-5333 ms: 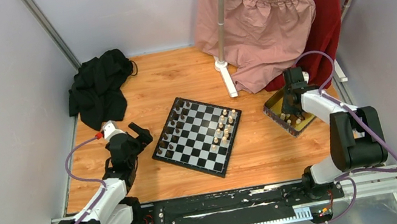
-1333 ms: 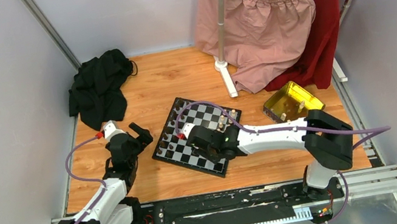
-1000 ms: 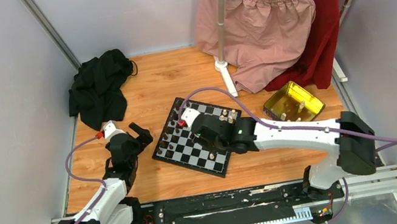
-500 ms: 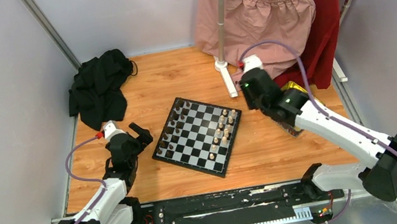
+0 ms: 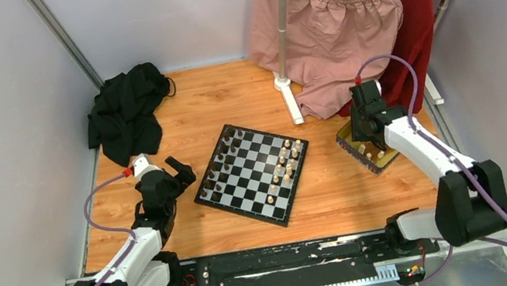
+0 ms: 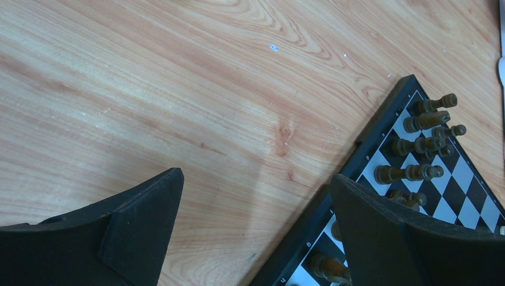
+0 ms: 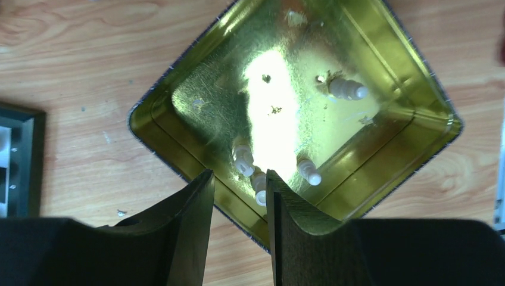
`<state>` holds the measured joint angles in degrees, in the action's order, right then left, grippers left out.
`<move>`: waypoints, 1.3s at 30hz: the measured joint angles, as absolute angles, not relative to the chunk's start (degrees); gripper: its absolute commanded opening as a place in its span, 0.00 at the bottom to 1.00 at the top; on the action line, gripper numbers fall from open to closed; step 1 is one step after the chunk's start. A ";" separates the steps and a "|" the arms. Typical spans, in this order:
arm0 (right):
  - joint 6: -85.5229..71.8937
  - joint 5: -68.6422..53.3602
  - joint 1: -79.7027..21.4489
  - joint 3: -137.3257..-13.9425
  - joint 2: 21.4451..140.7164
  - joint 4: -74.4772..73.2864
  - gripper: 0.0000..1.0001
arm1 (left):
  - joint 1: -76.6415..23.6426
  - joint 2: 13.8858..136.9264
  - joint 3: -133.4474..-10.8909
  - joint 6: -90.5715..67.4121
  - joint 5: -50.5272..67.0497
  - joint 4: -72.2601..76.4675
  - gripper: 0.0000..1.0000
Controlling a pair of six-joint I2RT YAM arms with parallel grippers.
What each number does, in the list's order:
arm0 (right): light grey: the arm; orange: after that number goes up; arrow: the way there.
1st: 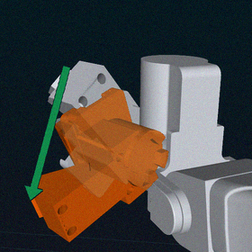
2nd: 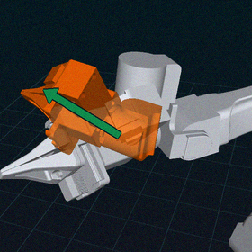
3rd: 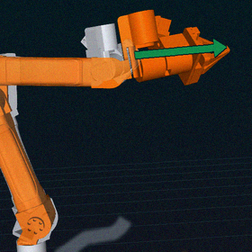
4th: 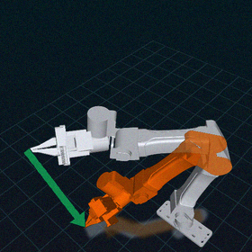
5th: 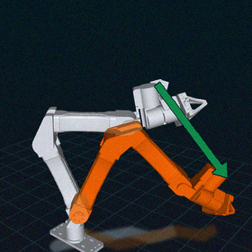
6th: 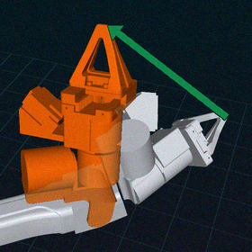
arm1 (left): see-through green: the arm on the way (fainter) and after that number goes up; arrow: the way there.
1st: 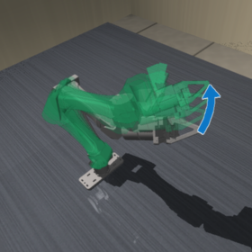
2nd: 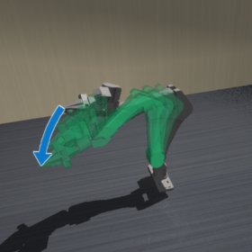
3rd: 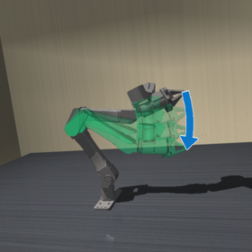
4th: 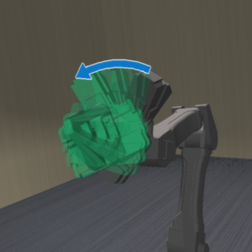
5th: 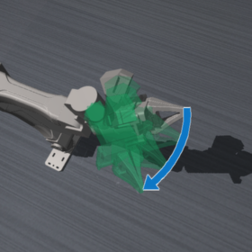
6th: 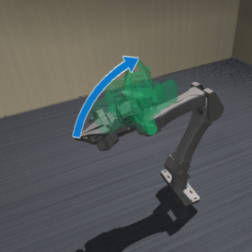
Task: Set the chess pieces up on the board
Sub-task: Pick up the chess piece from the storage box.
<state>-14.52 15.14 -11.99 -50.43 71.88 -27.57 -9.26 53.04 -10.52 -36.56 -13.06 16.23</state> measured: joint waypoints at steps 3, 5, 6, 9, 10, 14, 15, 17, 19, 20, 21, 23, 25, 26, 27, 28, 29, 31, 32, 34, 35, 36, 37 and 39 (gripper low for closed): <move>-15.62 12.71 -9.82 -49.17 74.74 -26.22 0.41 | -9.26 53.04 -10.52 -36.56 -13.06 16.23 1.00; -16.03 11.53 -9.23 -48.64 76.36 -25.45 0.41 | -9.26 53.04 -10.52 -36.53 -13.06 16.23 1.00; -16.16 10.83 -9.13 -48.47 77.14 -25.06 0.41 | -9.26 53.04 -10.52 -36.53 -13.06 16.23 1.00; -16.56 9.10 -8.73 -48.01 79.31 -24.12 0.41 | -9.26 53.04 -10.52 -36.56 -13.06 16.23 1.00; -16.60 8.91 -8.58 -47.90 79.72 -23.81 0.41 | -9.26 53.04 -10.52 -36.56 -13.06 16.23 1.00; -16.75 8.01 -7.55 -47.18 80.51 -22.57 0.41 | -9.34 53.04 -10.52 -36.53 -13.06 16.23 1.00; -16.75 7.88 -7.31 -47.07 80.60 -22.35 0.41 | -9.45 53.04 -10.52 -36.53 -13.06 16.23 1.00; -16.78 7.49 -7.03 -46.96 80.64 -22.13 0.40 | -9.52 53.04 -10.52 -36.53 -13.04 16.23 1.00; -16.78 7.27 -6.90 -46.96 80.64 -21.91 0.36 | -9.52 53.04 -10.52 -36.51 -13.04 16.23 1.00; -16.80 7.03 -6.83 -46.94 80.66 -21.80 0.33 | -9.52 53.04 -10.52 -36.51 -13.06 16.23 1.00; -16.80 7.01 -6.81 -46.94 80.68 -21.76 0.27 | -9.52 53.04 -10.52 -36.53 -13.04 16.23 1.00; -16.82 6.92 -6.68 -46.78 80.86 -21.47 0.19 | -9.52 53.04 -10.52 -36.51 -13.04 16.23 1.00; -16.91 6.83 -6.61 -46.24 80.93 -21.21 0.17 | -9.52 53.04 -10.52 -36.51 -13.06 16.23 1.00; -17.08 6.85 -6.57 -45.95 80.93 -21.12 0.14 | -9.52 53.04 -10.52 -36.51 -13.04 16.23 1.00; -17.15 6.87 -6.57 -45.91 80.93 -20.99 0.11 | -9.52 53.04 -10.52 -36.51 -13.04 16.23 1.00; -17.15 6.87 -6.57 -45.91 80.90 -20.95 0.10 | -9.52 53.04 -10.52 -36.51 -13.04 16.23 1.00; -17.17 6.87 -6.57 -45.89 80.90 -20.93 0.07 | -9.52 53.04 -10.52 -36.51 -13.04 16.23 1.00; -17.17 6.90 -6.57 -45.89 80.90 -20.88 0.00 | -9.52 53.04 -10.52 -36.51 -13.04 16.23 1.00; -17.17 6.90 -6.57 -45.89 80.90 -20.88 0.00 | -9.52 53.04 -10.52 -36.51 -13.04 16.23 1.00; -17.17 6.94 -6.57 -45.89 80.90 -20.88 0.00 | -9.52 53.04 -10.52 -36.51 -13.04 16.23 1.00; -17.17 6.98 -6.57 -45.89 80.86 -20.88 0.00 | -9.52 53.04 -10.52 -36.51 -13.04 16.23 1.00; -17.19 7.03 -6.57 -45.89 80.79 -20.93 0.00 | -9.52 53.04 -10.52 -36.51 -13.04 16.23 1.00; -17.19 7.07 -6.57 -45.89 80.71 -20.95 0.00 | -9.52 53.04 -10.52 -36.51 -13.04 16.23 1.00; -17.23 7.20 -6.57 -45.89 80.34 -21.06 0.00 | -9.52 53.04 -10.52 -36.51 -13.04 16.23 1.00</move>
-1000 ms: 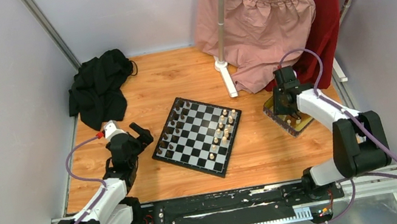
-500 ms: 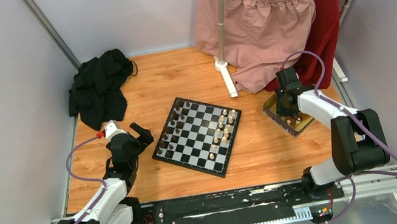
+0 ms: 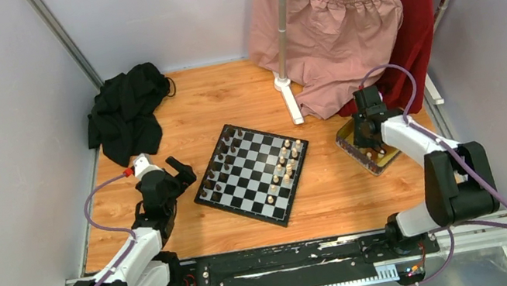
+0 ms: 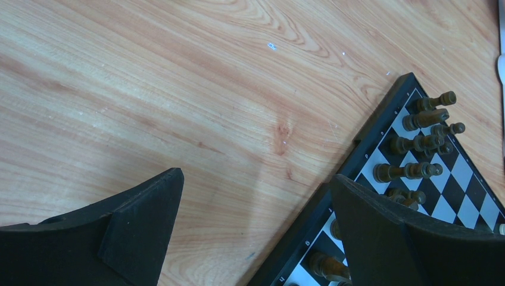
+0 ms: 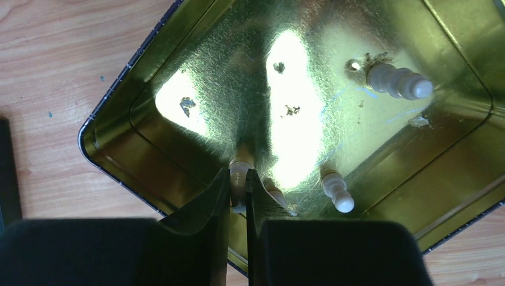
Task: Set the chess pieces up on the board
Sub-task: Pick up the chess piece from the storage box, then place the chess piece on the chessboard.
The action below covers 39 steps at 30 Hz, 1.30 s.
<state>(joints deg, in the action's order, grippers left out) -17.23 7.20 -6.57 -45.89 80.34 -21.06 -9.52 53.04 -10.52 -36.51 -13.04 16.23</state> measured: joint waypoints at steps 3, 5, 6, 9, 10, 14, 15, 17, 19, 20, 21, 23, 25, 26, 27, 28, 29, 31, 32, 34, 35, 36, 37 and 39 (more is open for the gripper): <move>-17.30 7.62 -6.57 -45.91 79.18 -21.52 0.00 | -9.54 53.04 -10.52 -36.51 -13.04 16.23 1.00; -17.39 7.81 -6.57 -46.15 78.35 -21.89 0.00 | -9.54 53.04 -10.52 -36.51 -13.04 16.23 1.00; -17.39 8.01 -6.57 -46.37 77.93 -22.04 0.00 | -9.54 53.04 -10.52 -36.51 -13.04 16.23 1.00; -17.37 8.45 -6.57 -46.81 77.08 -22.33 0.00 | -9.54 53.04 -10.52 -36.51 -13.04 16.23 1.00; -17.39 8.58 -6.57 -47.03 76.84 -22.48 0.00 | -9.54 53.04 -10.52 -36.51 -13.04 16.23 1.00; -17.37 8.69 -6.63 -47.46 75.35 -22.85 0.00 | -9.56 53.04 -10.52 -36.51 -13.06 16.23 1.00; -17.34 8.84 -6.94 -47.62 74.72 -23.24 0.00 | -9.56 53.04 -10.52 -36.51 -13.04 16.23 1.00; -17.32 9.43 -7.88 -48.38 73.23 -24.27 0.00 | -9.56 53.06 -10.52 -36.51 -13.06 16.23 1.00; -17.12 9.98 -9.56 -49.34 71.70 -24.86 0.00 | -9.56 53.04 -10.52 -36.51 -13.06 16.23 1.00; -17.08 10.24 -10.46 -49.78 71.07 -25.06 0.00 | -9.56 53.06 -10.52 -36.51 -13.06 16.23 1.00; -16.97 10.85 -11.88 -50.39 70.32 -25.56 0.00 | -9.56 53.04 -10.52 -36.51 -13.06 16.23 1.00; -16.78 11.88 -15.46 -52.10 68.88 -26.68 0.00 | -9.56 53.04 -10.52 -36.49 -13.06 16.23 1.00; -16.67 12.32 -18.76 -53.63 67.90 -27.51 0.00 | -9.56 53.04 -10.52 -36.47 -13.06 16.23 1.00; -16.67 12.67 -20.99 -54.57 67.44 -28.14 0.00 | -9.56 53.06 -10.52 -36.42 -13.06 16.23 1.00; -16.64 12.84 -23.11 -55.42 67.20 -28.64 0.00 | -9.56 53.04 -10.52 -36.42 -13.06 16.23 1.00; -16.64 12.91 -24.91 -56.12 67.02 -28.97 0.00 | -9.56 53.04 -10.52 -36.40 -13.06 16.23 1.00; -16.69 13.08 -27.18 -56.73 67.00 -29.39 0.00 | -9.56 53.04 -10.52 -36.40 -13.08 16.23 1.00; -16.71 13.58 -32.12 -57.65 67.16 -30.28 0.00 | -9.56 53.04 -10.52 -36.40 -13.08 16.23 1.00; -16.78 13.67 -34.54 -57.84 67.29 -30.48 0.00 | -9.56 53.04 -10.52 -36.40 -13.08 16.23 1.00; -16.95 14.26 -40.21 -58.13 68.07 -30.81 0.00 | -9.56 53.04 -10.52 -36.40 -13.08 16.23 1.00; -16.99 14.70 -43.31 -58.33 68.75 -30.94 0.00 | -9.56 53.04 -10.52 -36.40 -13.08 16.23 1.00; -17.02 15.27 -46.41 -58.50 69.60 -30.89 0.00 | -9.56 53.04 -10.52 -36.40 -13.08 16.23 1.00; -17.06 15.70 -49.08 -58.70 70.46 -30.87 0.00 | -9.56 53.04 -10.52 -36.40 -13.08 16.23 1.00; -17.15 17.04 -54.30 -59.18 72.42 -30.87 0.00 | -9.56 53.04 -10.52 -36.40 -13.08 16.23 1.00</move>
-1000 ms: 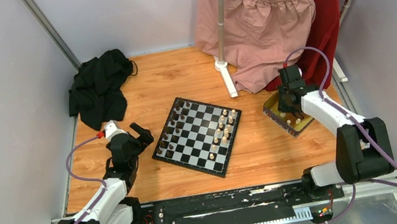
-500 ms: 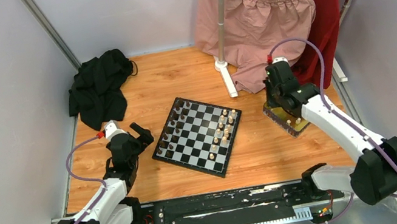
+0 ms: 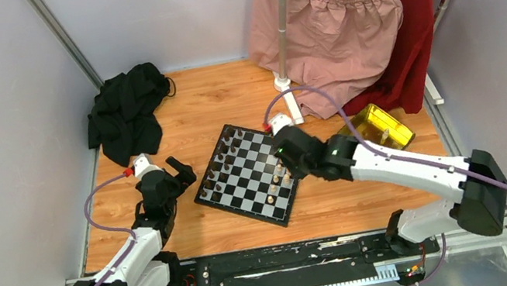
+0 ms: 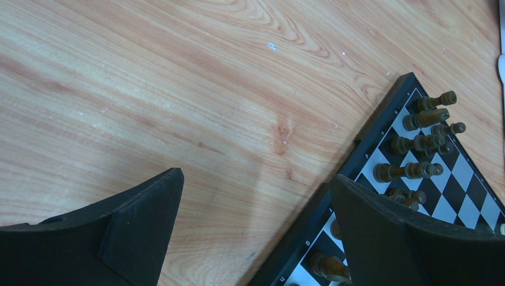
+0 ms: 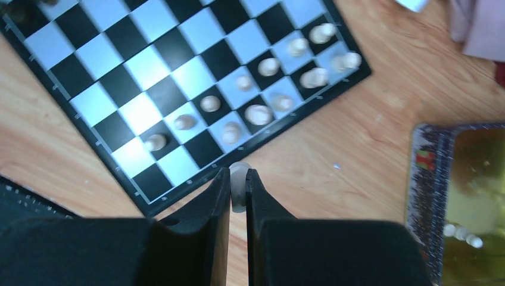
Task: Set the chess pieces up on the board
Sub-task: Place the chess piece on the chessboard.
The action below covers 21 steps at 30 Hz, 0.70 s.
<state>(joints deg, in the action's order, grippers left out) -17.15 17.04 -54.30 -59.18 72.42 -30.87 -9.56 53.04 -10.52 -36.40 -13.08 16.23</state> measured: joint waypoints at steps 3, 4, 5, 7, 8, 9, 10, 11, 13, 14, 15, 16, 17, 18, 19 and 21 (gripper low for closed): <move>-17.32 18.72 -60.49 -60.12 75.66 -30.44 0.00 | -9.56 53.04 -10.52 -36.40 -13.08 16.23 1.00; -17.41 19.20 -61.95 -60.36 76.62 -30.28 0.00 | -9.56 53.04 -10.52 -36.40 -13.06 16.23 1.00; -17.54 19.75 -63.48 -60.47 77.54 -29.93 0.00 | -9.56 53.04 -10.52 -36.40 -13.08 16.23 1.00; -17.91 20.32 -66.02 -60.47 79.00 -29.54 0.00 | -9.56 53.04 -10.52 -36.40 -13.08 16.23 1.00; -18.11 20.51 -66.83 -60.47 79.42 -29.36 0.00 | -9.56 53.04 -10.52 -36.40 -13.08 16.23 1.00; -18.28 20.62 -67.35 -60.42 79.72 -29.08 0.00 | -9.56 53.04 -10.52 -36.40 -13.06 16.23 1.00; -18.41 20.69 -67.66 -60.25 79.88 -28.45 0.00 | -9.56 53.04 -10.52 -36.40 -13.08 16.23 1.00; -18.52 20.71 -67.83 -59.99 79.94 -27.79 0.00 | -9.56 53.04 -10.52 -36.40 -13.08 16.23 1.00; -18.68 20.71 -67.90 -59.13 79.94 -26.52 0.00 | -9.56 53.04 -10.52 -36.38 -13.08 16.23 1.00; -18.72 20.71 -67.90 -58.65 80.01 -25.98 0.00 | -9.56 53.04 -10.52 -36.40 -13.08 16.23 1.00; -18.76 20.71 -67.90 -58.26 80.12 -25.50 0.00 | -9.56 53.04 -10.52 -36.40 -13.08 16.23 1.00; -18.83 20.69 -67.90 -57.98 80.27 -25.19 0.00 | -9.56 53.04 -10.52 -36.40 -13.06 16.23 1.00; -18.90 20.64 -67.90 -57.67 80.49 -24.77 0.00 | -9.56 53.04 -10.52 -36.40 -13.08 16.23 1.00; -18.96 20.60 -67.90 -57.41 80.66 -24.45 0.00 | -9.56 53.04 -10.52 -36.40 -13.08 16.23 1.00; -19.07 20.60 -67.90 -57.10 80.95 -24.12 0.00 | -9.56 53.04 -10.52 -36.40 -13.06 16.23 1.00; -19.27 20.58 -67.90 -56.49 81.56 -23.42 0.00 | -9.56 53.04 -10.52 -36.40 -13.08 16.23 1.00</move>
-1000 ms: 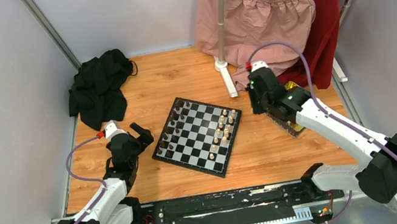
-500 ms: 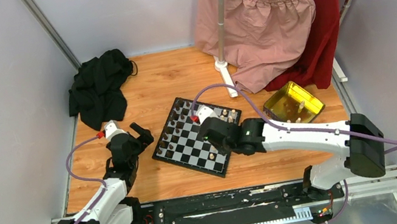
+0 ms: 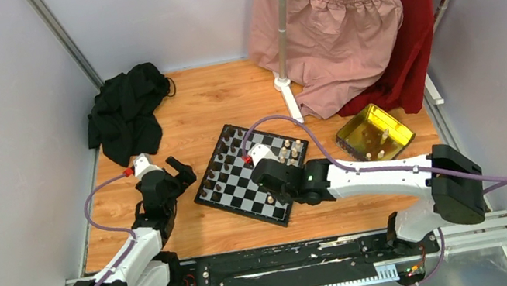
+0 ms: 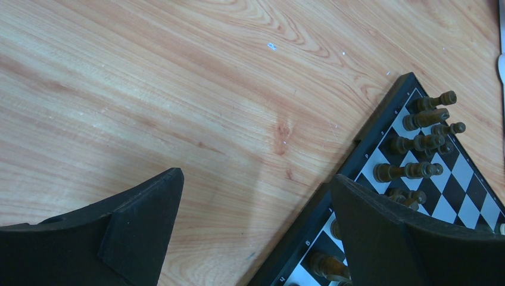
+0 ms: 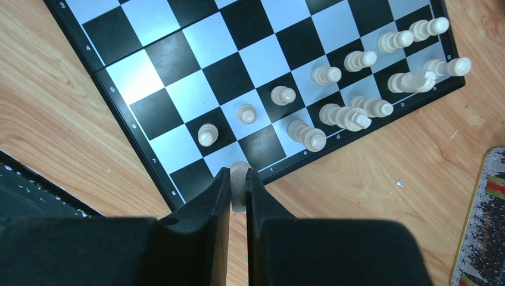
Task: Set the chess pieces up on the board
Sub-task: Place the chess piece on the chessboard.
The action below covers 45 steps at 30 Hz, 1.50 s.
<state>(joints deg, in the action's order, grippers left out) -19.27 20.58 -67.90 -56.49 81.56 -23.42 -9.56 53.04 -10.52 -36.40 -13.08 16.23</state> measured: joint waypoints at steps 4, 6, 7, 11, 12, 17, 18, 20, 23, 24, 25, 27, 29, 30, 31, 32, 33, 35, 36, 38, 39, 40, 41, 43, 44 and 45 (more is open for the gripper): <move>-19.59 20.23 -67.90 -55.53 82.50 -22.44 0.00 | -9.56 53.04 -10.52 -36.38 -13.08 16.23 1.00; -19.73 19.97 -67.90 -55.20 82.96 -22.02 0.00 | -9.56 53.04 -10.52 -36.38 -13.08 16.23 1.00; -19.77 19.90 -67.90 -55.07 83.15 -21.85 0.00 | -9.56 53.04 -10.52 -36.40 -13.06 16.23 1.00; -19.81 19.57 -67.90 -54.78 84.29 -21.23 0.00 | -9.56 53.04 -10.52 -36.38 -13.08 16.23 1.00; -19.84 19.51 -67.90 -54.76 84.64 -21.04 0.00 | -9.56 53.04 -10.52 -36.38 -13.08 16.23 1.00; -19.97 19.46 -67.90 -54.57 85.91 -20.53 0.00 | -9.56 53.04 -10.52 -36.38 -13.08 16.23 1.00; -19.99 19.46 -67.90 -54.54 86.02 -20.51 0.00 | -9.56 53.04 -10.52 -36.38 -13.06 16.23 1.00; -20.01 19.46 -67.90 -54.52 86.19 -20.47 0.00 | -9.56 53.04 -10.52 -36.40 -13.08 16.23 1.00; -20.05 19.46 -67.90 -54.46 86.43 -20.47 0.00 | -9.56 53.04 -10.52 -36.40 -13.08 16.23 1.00; -20.10 19.46 -67.90 -54.46 86.56 -20.40 0.00 | -9.56 53.04 -10.52 -36.40 -13.08 16.23 1.00; -20.14 19.44 -67.90 -54.46 86.76 -20.34 0.00 | -9.56 53.04 -10.52 -36.38 -13.06 16.23 1.00; -20.21 19.40 -67.90 -54.46 87.26 -20.25 0.01 | -9.56 53.04 -10.52 -36.38 -13.08 16.23 1.00; -20.25 19.22 -67.90 -54.43 87.72 -20.18 0.01 | -9.56 53.04 -10.52 -36.38 -13.06 16.23 1.00; -20.27 19.11 -67.90 -54.43 87.88 -20.16 0.01 | -9.56 53.04 -10.52 -36.40 -13.08 16.23 1.00; -20.27 19.05 -67.90 -54.41 88.03 -20.14 0.01 | -9.56 53.04 -10.52 -36.40 -13.08 16.23 1.00; -20.27 18.98 -67.90 -54.39 88.07 -20.14 0.02 | -9.56 53.04 -10.52 -36.38 -13.08 16.23 1.00; -20.29 18.94 -67.90 -54.37 88.09 -20.14 0.02 | -9.56 53.04 -10.52 -36.40 -13.08 16.23 1.00; -20.32 18.72 -67.90 -54.35 88.09 -20.14 0.03 | -9.56 53.04 -10.52 -36.38 -13.08 16.23 1.00; -20.36 18.57 -67.90 -54.35 88.09 -20.14 0.04 | -9.56 53.04 -10.52 -36.38 -13.08 16.23 1.00; -20.43 18.39 -67.90 -54.35 88.16 -20.14 0.05 | -9.56 53.04 -10.52 -36.38 -13.08 16.23 1.00; -20.43 18.33 -67.90 -54.35 88.20 -20.14 0.07 | -9.56 53.04 -10.52 -36.40 -13.08 16.23 1.00; -20.45 18.22 -67.90 -54.35 88.27 -20.12 0.08 | -9.56 53.04 -10.52 -36.40 -13.08 16.23 1.00; -20.45 18.11 -67.90 -54.35 88.31 -20.14 0.10 | -9.56 53.04 -10.52 -36.38 -13.08 16.23 1.00; -20.49 18.06 -67.90 -54.35 88.36 -20.12 0.14 | -9.56 53.04 -10.52 -36.38 -13.08 16.23 1.00; -20.51 18.06 -67.90 -54.35 88.36 -20.12 0.16 | -9.56 53.04 -10.52 -36.40 -13.06 16.23 1.00; -20.53 18.09 -67.90 -54.35 88.36 -20.14 0.18 | -9.56 53.04 -10.52 -36.40 -13.08 16.23 1.00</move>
